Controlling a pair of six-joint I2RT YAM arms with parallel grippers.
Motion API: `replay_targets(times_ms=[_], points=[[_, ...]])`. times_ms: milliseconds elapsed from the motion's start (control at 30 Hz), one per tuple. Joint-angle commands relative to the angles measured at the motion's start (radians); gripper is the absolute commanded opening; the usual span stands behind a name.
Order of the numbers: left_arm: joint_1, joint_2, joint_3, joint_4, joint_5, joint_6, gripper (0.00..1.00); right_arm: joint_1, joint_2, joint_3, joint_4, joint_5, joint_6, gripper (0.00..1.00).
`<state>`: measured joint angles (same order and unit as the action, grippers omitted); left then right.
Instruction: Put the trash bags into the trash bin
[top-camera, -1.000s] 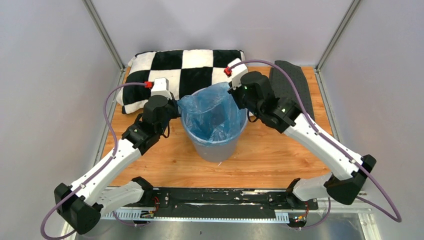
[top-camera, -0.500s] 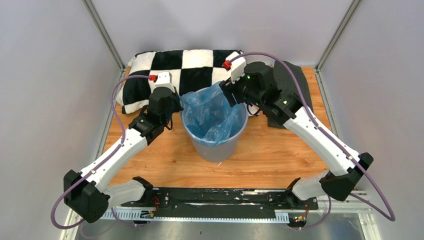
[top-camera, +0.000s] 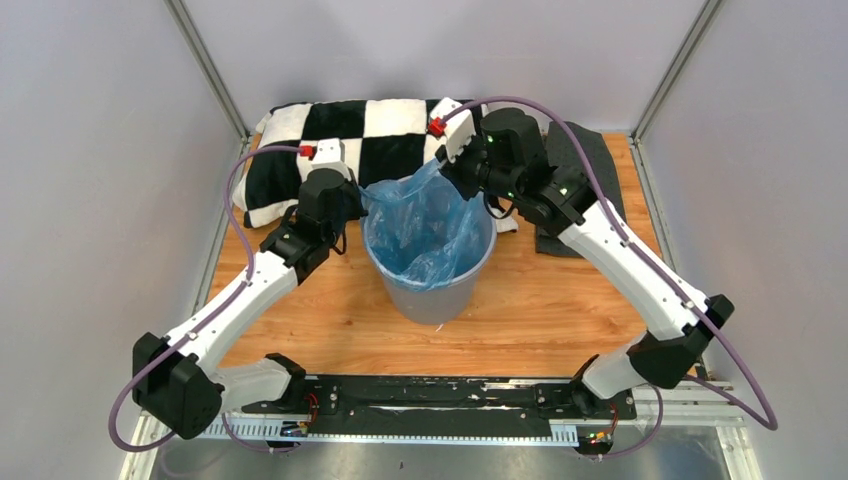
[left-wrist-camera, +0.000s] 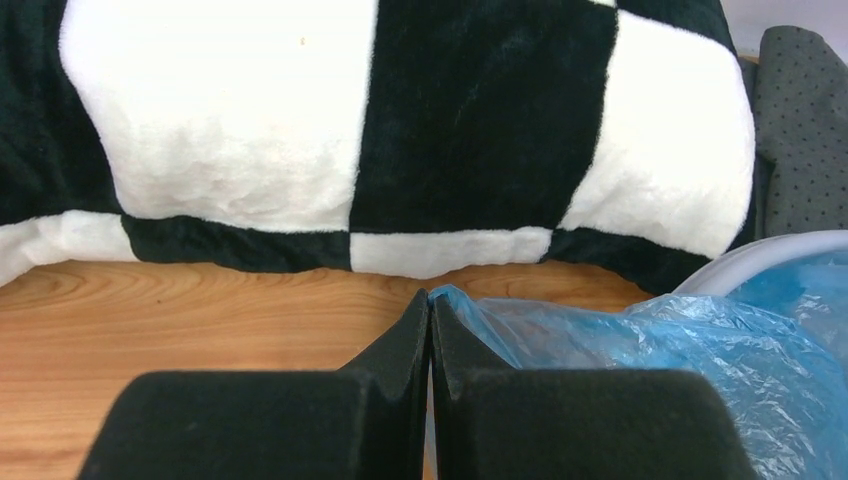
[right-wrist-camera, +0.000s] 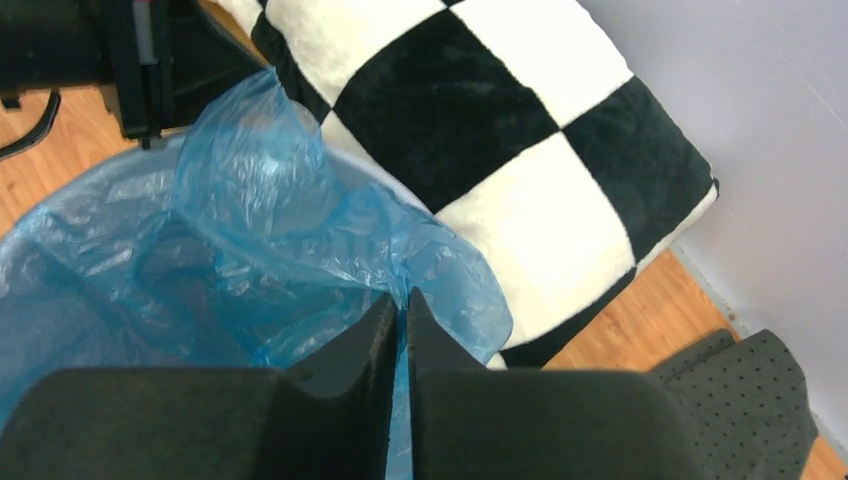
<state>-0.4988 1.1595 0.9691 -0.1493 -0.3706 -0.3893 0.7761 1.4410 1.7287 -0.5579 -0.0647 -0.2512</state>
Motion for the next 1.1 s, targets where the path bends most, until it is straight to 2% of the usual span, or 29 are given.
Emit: replay_targets(times_ms=[0, 67, 267, 400, 567, 1067], points=[[0.016, 0.032, 0.029, 0.038, 0.015, 0.027, 0.00, -0.012, 0.074, 0.107, -0.043, 0.081, 0.006, 0.04], [0.019, 0.041, 0.029, 0.053, 0.018, 0.032, 0.00, -0.027, 0.127, 0.181, -0.066, 0.120, 0.041, 0.00], [0.029, 0.071, 0.025, 0.075, 0.022, 0.035, 0.00, -0.058, 0.315, 0.371, -0.160, 0.256, 0.106, 0.00], [0.030, 0.086, 0.012, 0.078, 0.035, 0.026, 0.00, -0.084, 0.398, 0.436, -0.210, 0.327, 0.146, 0.00], [0.030, 0.090, -0.016, 0.085, 0.053, 0.010, 0.00, -0.121, 0.424, 0.436, -0.254, 0.341, 0.196, 0.00], [0.031, 0.053, -0.102, 0.051, 0.091, -0.035, 0.00, -0.177, 0.340, 0.338, -0.316, 0.308, 0.236, 0.00]])
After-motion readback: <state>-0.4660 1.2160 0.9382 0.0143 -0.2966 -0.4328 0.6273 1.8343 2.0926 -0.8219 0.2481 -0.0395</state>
